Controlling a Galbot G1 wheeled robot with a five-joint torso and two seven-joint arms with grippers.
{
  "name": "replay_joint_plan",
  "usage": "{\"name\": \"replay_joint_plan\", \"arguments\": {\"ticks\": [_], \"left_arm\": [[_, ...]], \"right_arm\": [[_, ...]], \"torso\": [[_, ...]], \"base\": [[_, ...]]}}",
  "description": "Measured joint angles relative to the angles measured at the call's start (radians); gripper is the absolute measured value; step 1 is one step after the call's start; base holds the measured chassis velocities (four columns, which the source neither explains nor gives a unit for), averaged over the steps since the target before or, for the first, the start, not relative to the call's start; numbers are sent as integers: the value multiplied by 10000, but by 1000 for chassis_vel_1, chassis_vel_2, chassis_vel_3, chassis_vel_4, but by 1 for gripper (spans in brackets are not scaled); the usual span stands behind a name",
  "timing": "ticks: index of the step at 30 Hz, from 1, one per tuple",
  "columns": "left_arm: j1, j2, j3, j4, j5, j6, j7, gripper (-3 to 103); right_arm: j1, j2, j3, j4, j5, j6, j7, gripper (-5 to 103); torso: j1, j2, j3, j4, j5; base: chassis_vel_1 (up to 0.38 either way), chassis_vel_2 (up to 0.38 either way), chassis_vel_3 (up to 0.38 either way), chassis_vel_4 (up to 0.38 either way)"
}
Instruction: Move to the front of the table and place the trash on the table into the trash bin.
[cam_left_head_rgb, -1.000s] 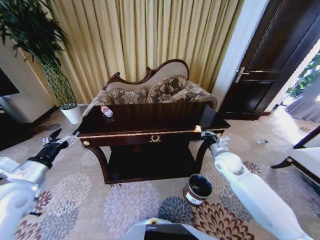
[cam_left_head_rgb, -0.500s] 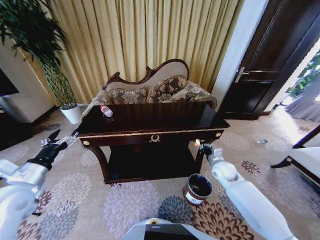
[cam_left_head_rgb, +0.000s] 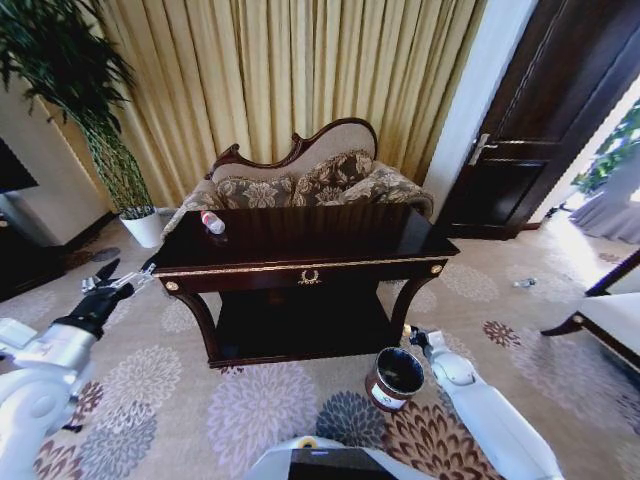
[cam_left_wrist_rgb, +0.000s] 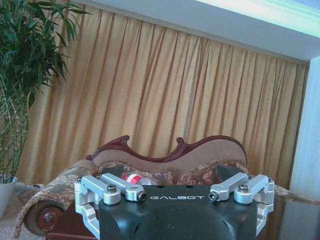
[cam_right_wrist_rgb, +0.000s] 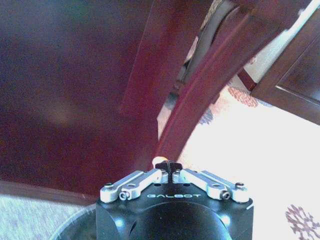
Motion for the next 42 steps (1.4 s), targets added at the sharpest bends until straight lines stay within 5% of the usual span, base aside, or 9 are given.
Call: {"name": "replay_joint_plan", "arguments": {"ticks": [11, 20, 23, 26, 28, 30, 32, 38, 42], "left_arm": [[-42, 72, 6, 124, -44, 78, -3, 100], [33, 54, 1, 98, -18, 79, 9, 100], [73, 31, -3, 53, -11, 72, 18, 100], [86, 15, 4, 19, 5, 64, 23, 100], [87, 8, 15, 13, 15, 63, 23, 100], [91, -12, 37, -41, 29, 61, 24, 100], [95, -16, 38, -61, 29, 61, 24, 100], [166, -114, -8, -117, 23, 97, 23, 100], [224, -182, -6, -183, 65, 101, 26, 100]], "right_arm": [[-270, 232, 194, -405, -875, 149, -683, -1], [-221, 198, 133, -286, -779, 274, -682, 32], [-191, 168, 160, -156, -356, 503, -607, 42], [-131, 116, 224, 711, 1109, 1087, -269, 58], [-117, 109, 225, 962, 1451, 1250, -139, 58], [-143, 5, 212, 2179, 2698, 1563, 347, 75], [-189, -34, 236, 2561, 2986, 1551, 369, 75], [-433, -178, 369, 5071, 4011, 1912, 402, 99], [-227, -343, -157, 6312, 4268, 1940, 463, 100]], "torso": [[-2, 1, 0, -3, -1], [-1, 1, 0, -1, 0], [-2, 1, 0, -3, 1], [-2, 1, 0, -2, 1], [-2, 1, 0, 1, 0], [-1, 1, 0, 3, -2], [-1, 1, 0, 2, -3], [-2, 1, 0, -3, 0], [-1, 1, -1, 1, -3]], "base": [[0, 0, 0, 0], [0, 0, 0, 0], [0, 0, 0, 0], [0, 0, 0, 0], [0, 0, 0, 0], [0, 0, 0, 0], [0, 0, 0, 0], [0, 0, 0, 0], [0, 0, 0, 0]]}}
